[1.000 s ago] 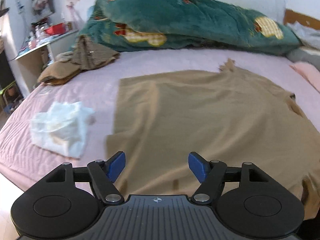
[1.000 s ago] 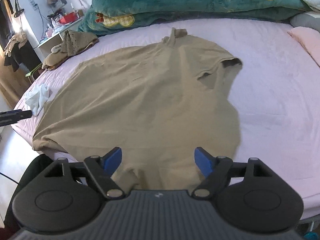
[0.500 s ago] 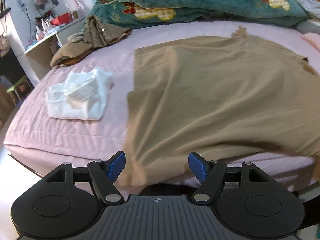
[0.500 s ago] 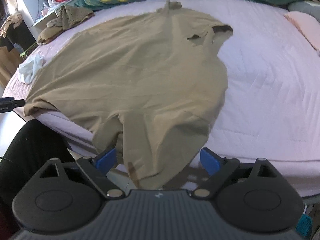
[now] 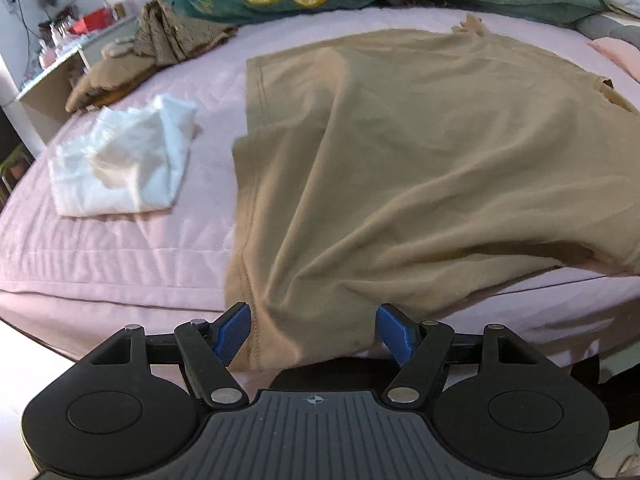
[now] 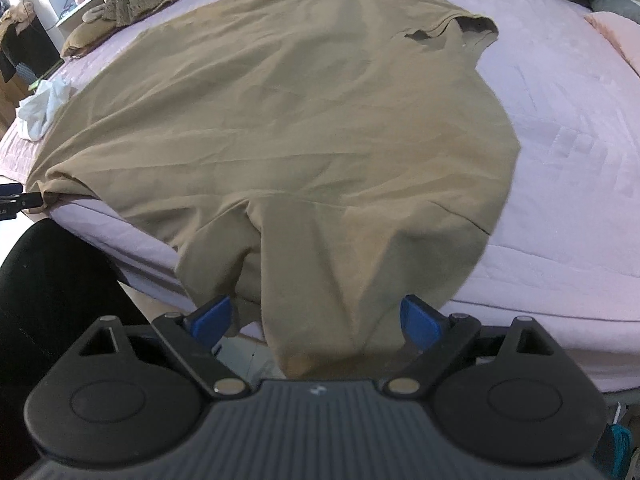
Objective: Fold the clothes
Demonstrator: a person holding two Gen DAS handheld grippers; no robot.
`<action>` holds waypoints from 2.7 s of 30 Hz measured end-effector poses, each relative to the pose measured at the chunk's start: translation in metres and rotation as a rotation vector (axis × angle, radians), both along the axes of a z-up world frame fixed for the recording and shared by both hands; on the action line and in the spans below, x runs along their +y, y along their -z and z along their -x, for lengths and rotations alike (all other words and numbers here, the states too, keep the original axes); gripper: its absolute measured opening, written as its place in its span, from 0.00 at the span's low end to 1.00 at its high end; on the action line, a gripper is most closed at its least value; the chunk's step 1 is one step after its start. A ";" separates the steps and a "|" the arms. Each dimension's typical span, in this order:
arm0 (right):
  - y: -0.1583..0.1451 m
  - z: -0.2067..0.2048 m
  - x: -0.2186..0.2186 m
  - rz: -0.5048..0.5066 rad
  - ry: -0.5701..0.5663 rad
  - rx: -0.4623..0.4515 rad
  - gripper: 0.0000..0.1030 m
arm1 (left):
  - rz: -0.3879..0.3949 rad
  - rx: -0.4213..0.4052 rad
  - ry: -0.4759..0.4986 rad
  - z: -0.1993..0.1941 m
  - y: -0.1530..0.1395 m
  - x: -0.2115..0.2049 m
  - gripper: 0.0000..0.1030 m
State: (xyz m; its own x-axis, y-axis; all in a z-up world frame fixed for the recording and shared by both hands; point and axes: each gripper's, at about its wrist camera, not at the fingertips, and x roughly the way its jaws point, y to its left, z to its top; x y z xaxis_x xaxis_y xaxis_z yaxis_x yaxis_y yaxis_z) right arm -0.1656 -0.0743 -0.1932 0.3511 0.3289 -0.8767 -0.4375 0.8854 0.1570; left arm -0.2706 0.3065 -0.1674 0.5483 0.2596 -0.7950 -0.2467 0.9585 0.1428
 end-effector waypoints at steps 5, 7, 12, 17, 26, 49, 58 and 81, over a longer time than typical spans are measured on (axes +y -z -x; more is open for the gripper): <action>0.004 0.000 0.013 0.048 -0.035 -0.009 1.00 | 0.005 -0.020 0.032 -0.005 0.001 -0.003 0.55; 0.004 0.001 0.015 0.063 -0.047 -0.017 1.00 | 0.005 -0.020 0.034 -0.005 0.002 -0.007 0.48; -0.008 0.001 0.013 0.081 -0.066 -0.063 0.24 | 0.052 -0.026 -0.003 -0.007 0.000 -0.010 0.30; -0.007 0.006 0.016 0.050 -0.076 -0.074 0.08 | 0.058 -0.025 -0.004 -0.010 0.000 -0.011 0.22; -0.016 0.006 0.002 -0.048 -0.067 -0.088 0.03 | 0.070 -0.048 -0.019 -0.009 -0.004 -0.012 0.03; -0.085 -0.024 -0.018 -0.181 -0.026 -0.201 0.03 | 0.055 -0.172 0.026 -0.028 -0.085 -0.009 0.03; -0.124 -0.089 -0.006 -0.149 -0.077 -0.268 0.03 | 0.044 -0.186 0.005 -0.083 -0.111 0.013 0.03; -0.078 -0.286 0.050 -0.081 -0.138 -0.189 0.03 | -0.020 -0.100 -0.045 -0.268 -0.073 0.059 0.14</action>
